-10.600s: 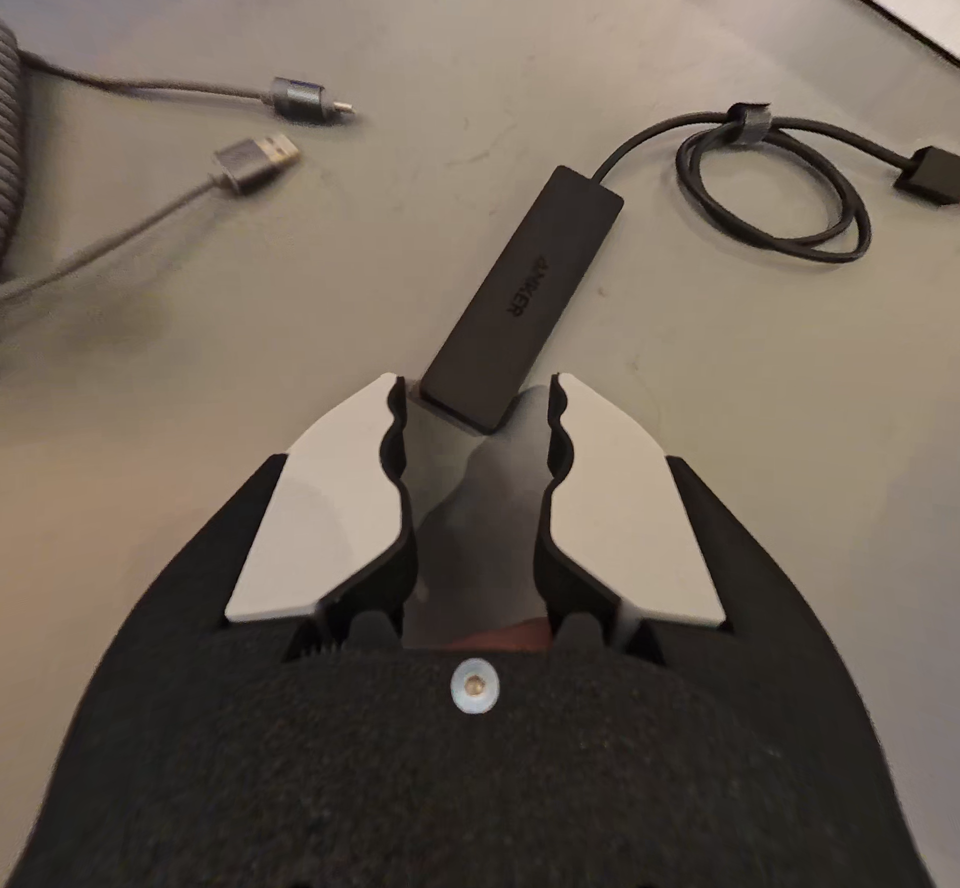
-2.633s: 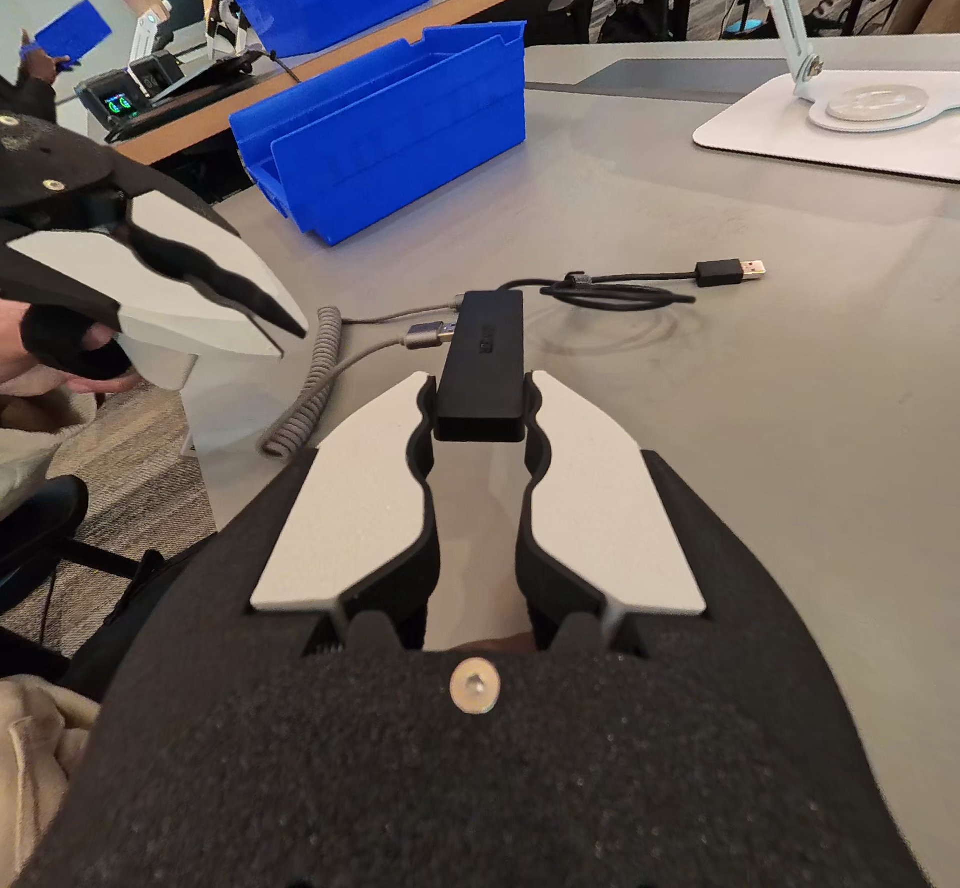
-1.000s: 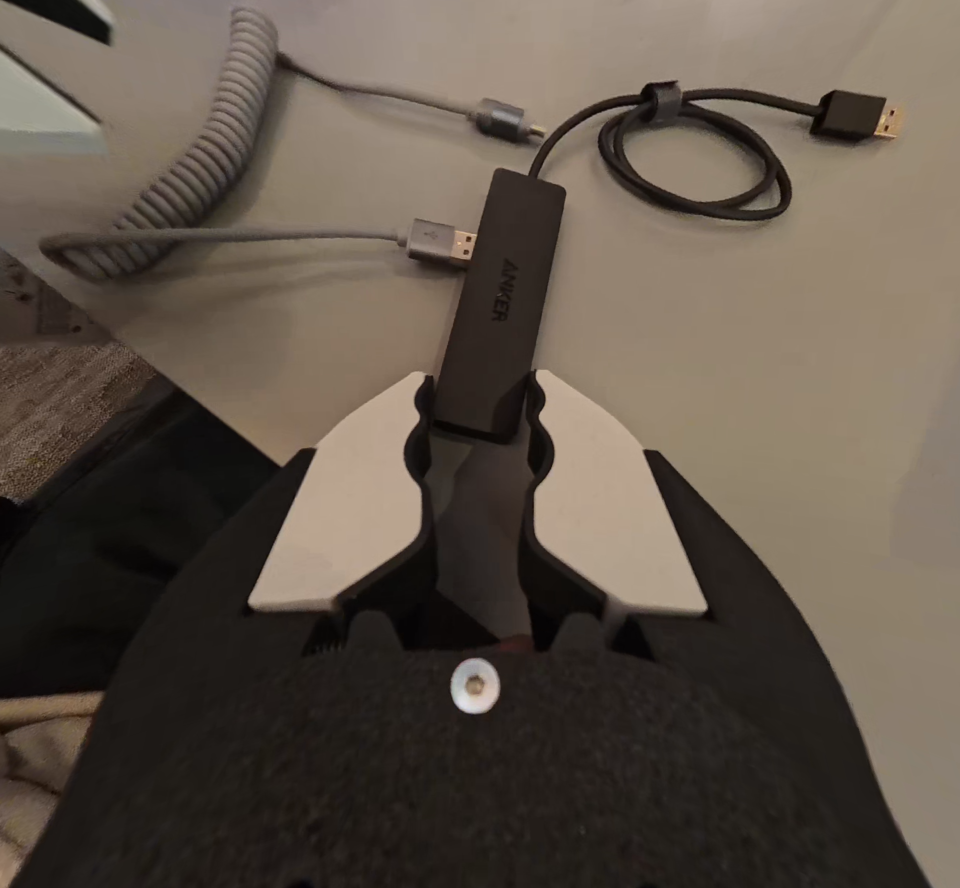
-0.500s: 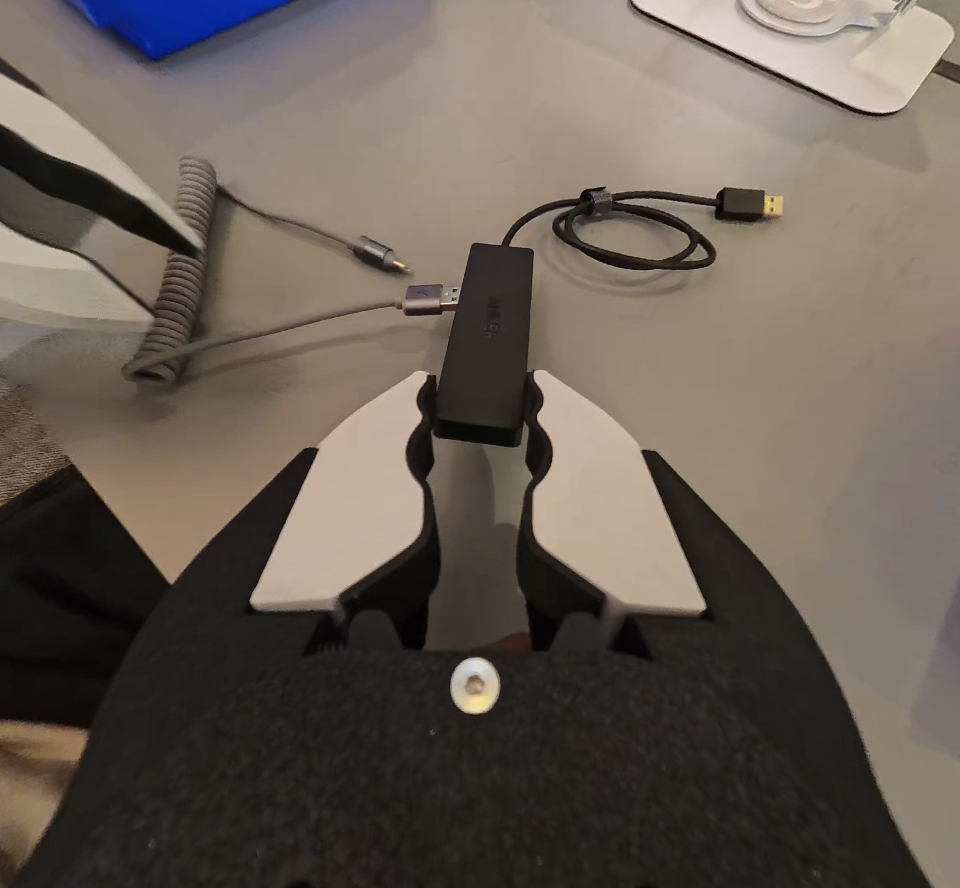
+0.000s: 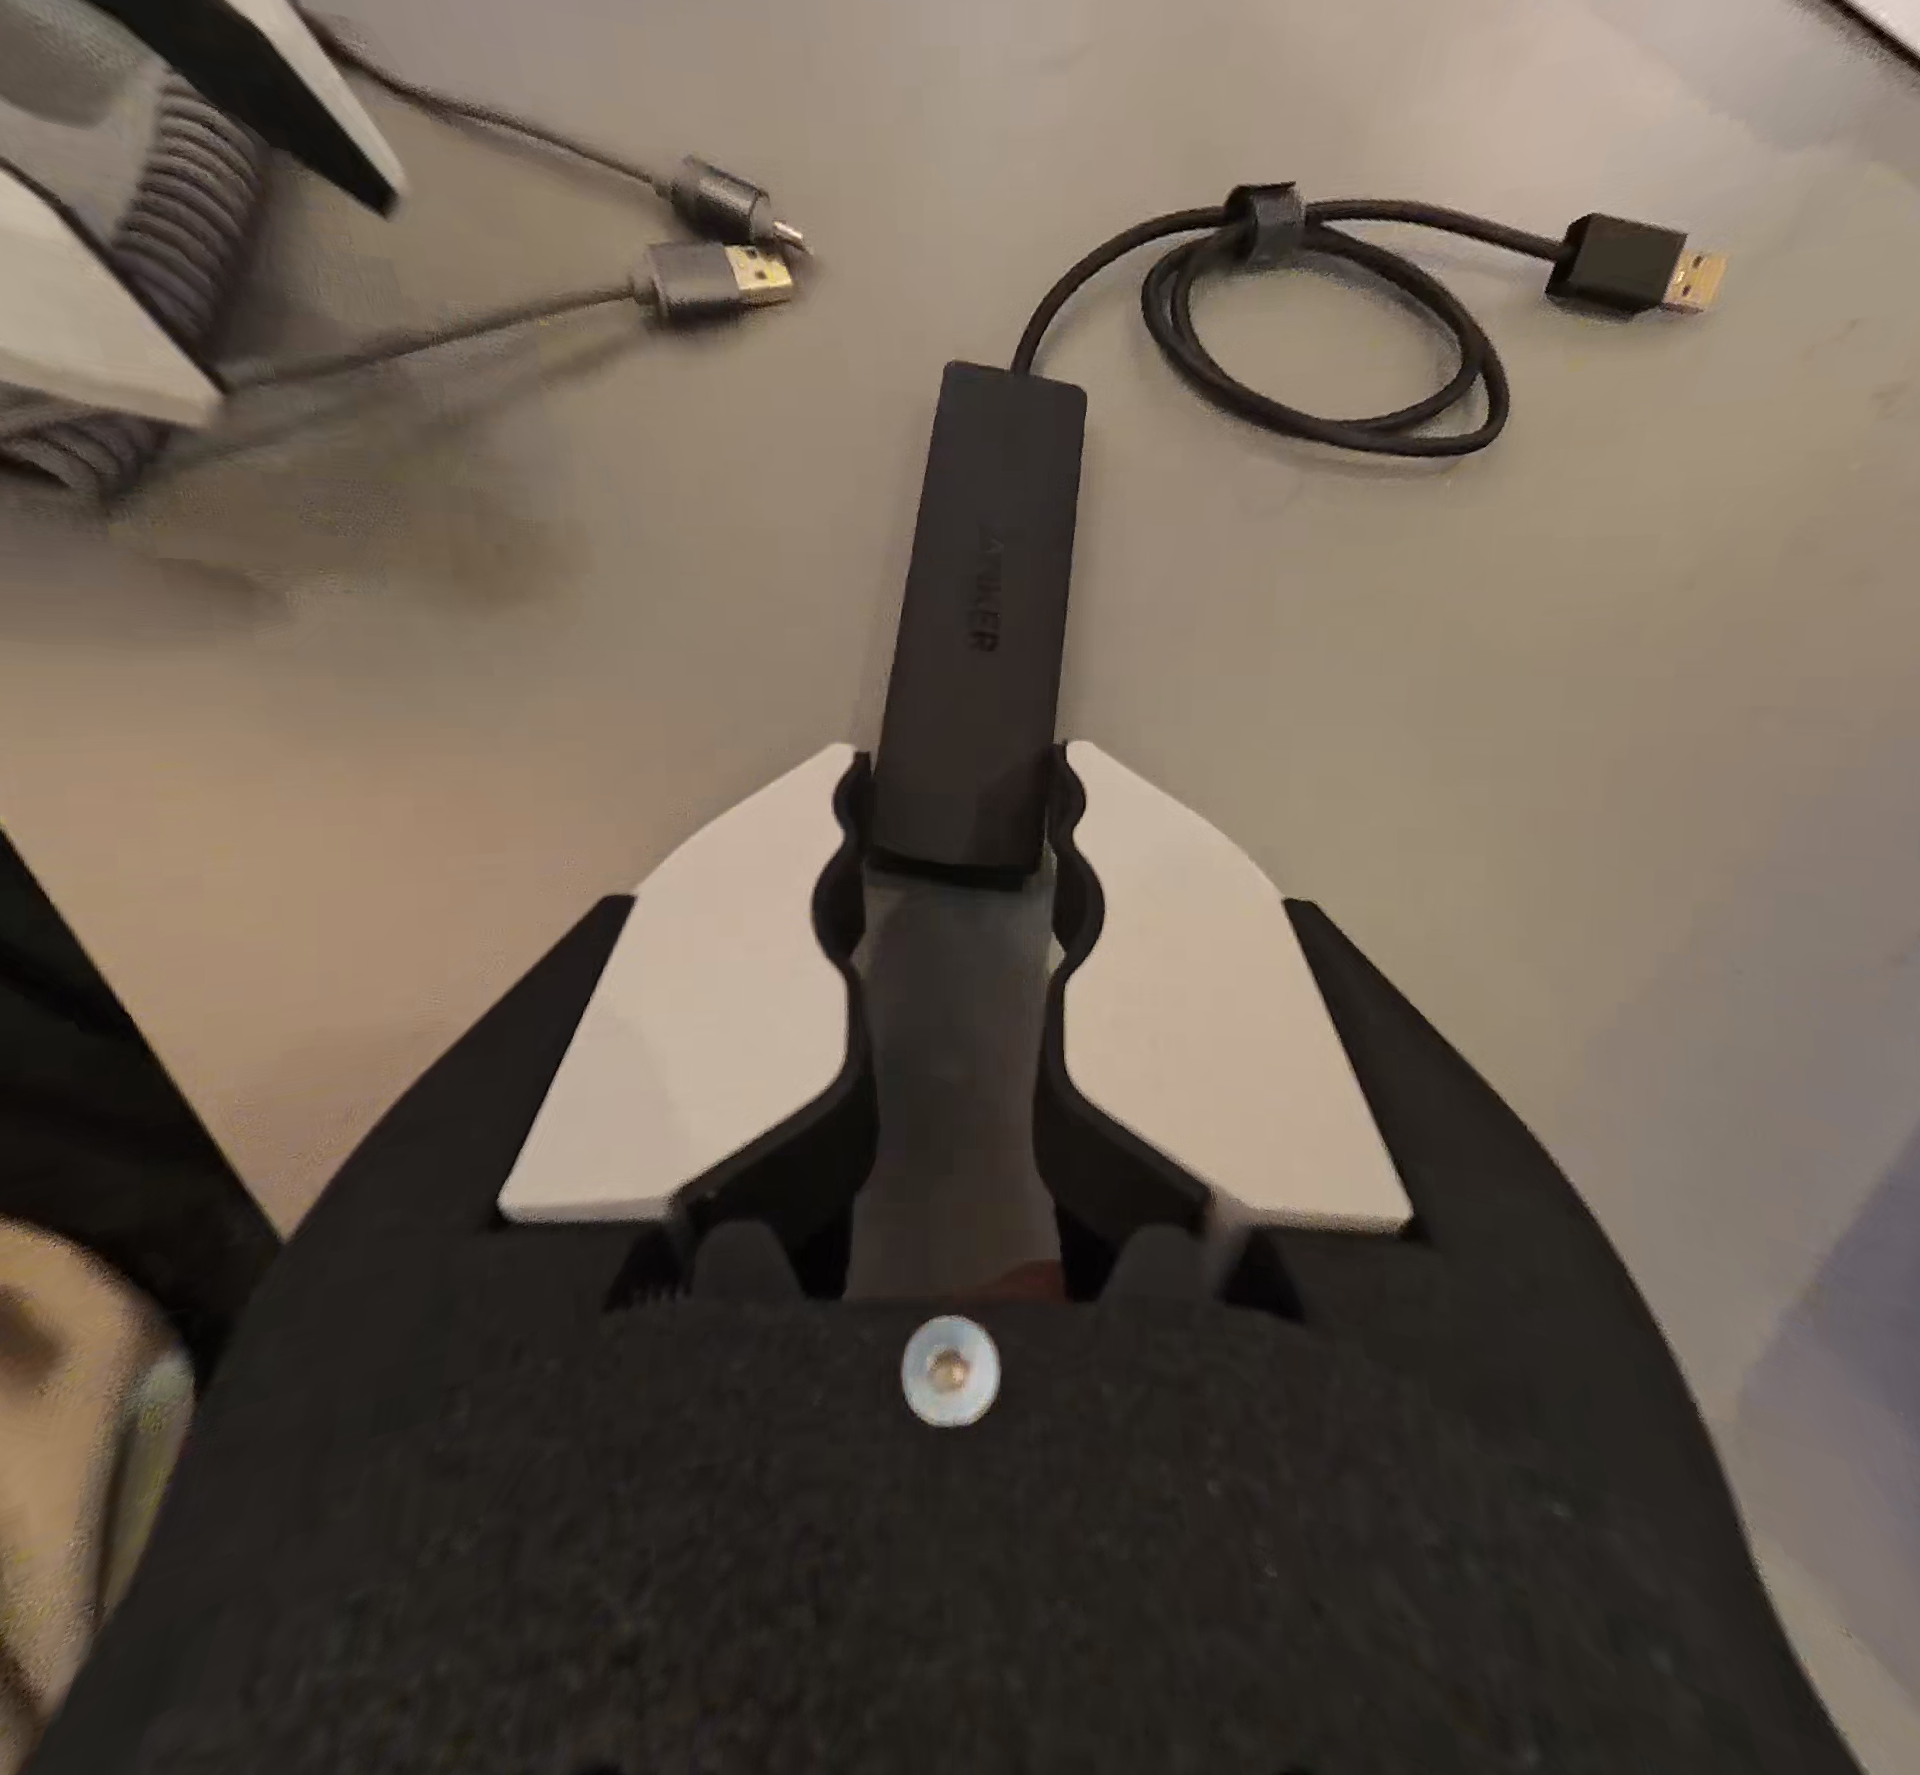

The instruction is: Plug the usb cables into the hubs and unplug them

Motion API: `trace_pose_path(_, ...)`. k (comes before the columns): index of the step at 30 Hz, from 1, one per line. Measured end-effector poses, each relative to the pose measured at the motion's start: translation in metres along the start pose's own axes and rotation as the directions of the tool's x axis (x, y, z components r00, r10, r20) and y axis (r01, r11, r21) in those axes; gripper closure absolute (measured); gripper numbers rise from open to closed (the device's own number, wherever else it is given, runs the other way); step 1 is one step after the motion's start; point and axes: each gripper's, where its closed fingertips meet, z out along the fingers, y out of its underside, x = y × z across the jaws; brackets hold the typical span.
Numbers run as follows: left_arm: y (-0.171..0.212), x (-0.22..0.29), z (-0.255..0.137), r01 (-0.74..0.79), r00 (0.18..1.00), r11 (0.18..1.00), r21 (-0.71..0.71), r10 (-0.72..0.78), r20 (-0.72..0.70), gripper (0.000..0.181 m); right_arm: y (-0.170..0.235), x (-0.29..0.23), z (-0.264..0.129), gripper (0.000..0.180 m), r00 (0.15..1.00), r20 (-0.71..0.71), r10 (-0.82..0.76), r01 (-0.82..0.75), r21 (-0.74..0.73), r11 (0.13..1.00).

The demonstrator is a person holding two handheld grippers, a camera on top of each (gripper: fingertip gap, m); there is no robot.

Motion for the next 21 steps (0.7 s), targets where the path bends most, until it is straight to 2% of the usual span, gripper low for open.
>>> trace_pose_path(3, -0.006, 0.007, -0.014, -0.063, 0.998, 0.997, 0.034, 0.063, 0.011, 0.137, 0.006, 0.006, -0.011, 0.139, 0.997, 0.055, 0.058, -0.058, -0.001, 0.998)
trace_pose_path(6, -0.013, 0.002, -0.014, -0.131, 0.991, 0.991, 0.007, 0.13, 0.04, 0.14, 0.0, 0.022, -0.03, 0.131, 0.992, 0.086, 0.089, -0.093, 0.046, 0.995)
trace_pose_path(8, -0.019, -0.006, -0.008, -0.154, 0.986, 0.988, -0.026, 0.155, 0.062, 0.142, 0.004, 0.022, -0.033, 0.126, 0.997, 0.067, 0.035, -0.036, 0.01, 0.999)
trace_pose_path(11, -0.032, -0.008, -0.004, -0.168, 0.984, 0.985, -0.023, 0.169, 0.054, 0.141, 0.011, 0.013, -0.017, 0.121, 0.995, -0.062, -0.077, 0.072, -0.077, 0.994)
trace_pose_path(13, -0.034, -0.005, -0.001, -0.167, 0.986, 0.986, -0.025, 0.167, 0.028, 0.141, 0.011, 0.006, -0.006, 0.124, 0.993, -0.097, -0.073, 0.064, -0.092, 0.994)
trace_pose_path(15, -0.032, -0.006, 0.001, -0.19, 0.981, 0.981, -0.04, 0.192, 0.034, 0.141, 0.01, 0.001, 0.001, 0.144, 0.997, -0.073, 0.003, -0.008, -0.08, 0.997)
trace_pose_path(16, -0.03, -0.007, 0.001, -0.205, 0.977, 0.978, -0.048, 0.207, 0.042, 0.141, 0.01, 0.002, 0.003, 0.147, 0.997, -0.067, 0.027, -0.032, -0.076, 0.997)
trace_pose_path(19, -0.028, -0.012, 0.002, -0.226, 0.973, 0.973, -0.04, 0.228, 0.031, 0.141, 0.009, 0.001, 0.003, 0.148, 0.999, -0.036, 0.039, -0.042, -0.072, 0.997)
trace_pose_path(21, -0.026, -0.017, 0.006, -0.182, 0.983, 0.983, -0.035, 0.182, -0.007, 0.14, 0.007, 0.001, 0.001, 0.148, 0.999, -0.006, 0.049, -0.05, -0.038, 0.998)
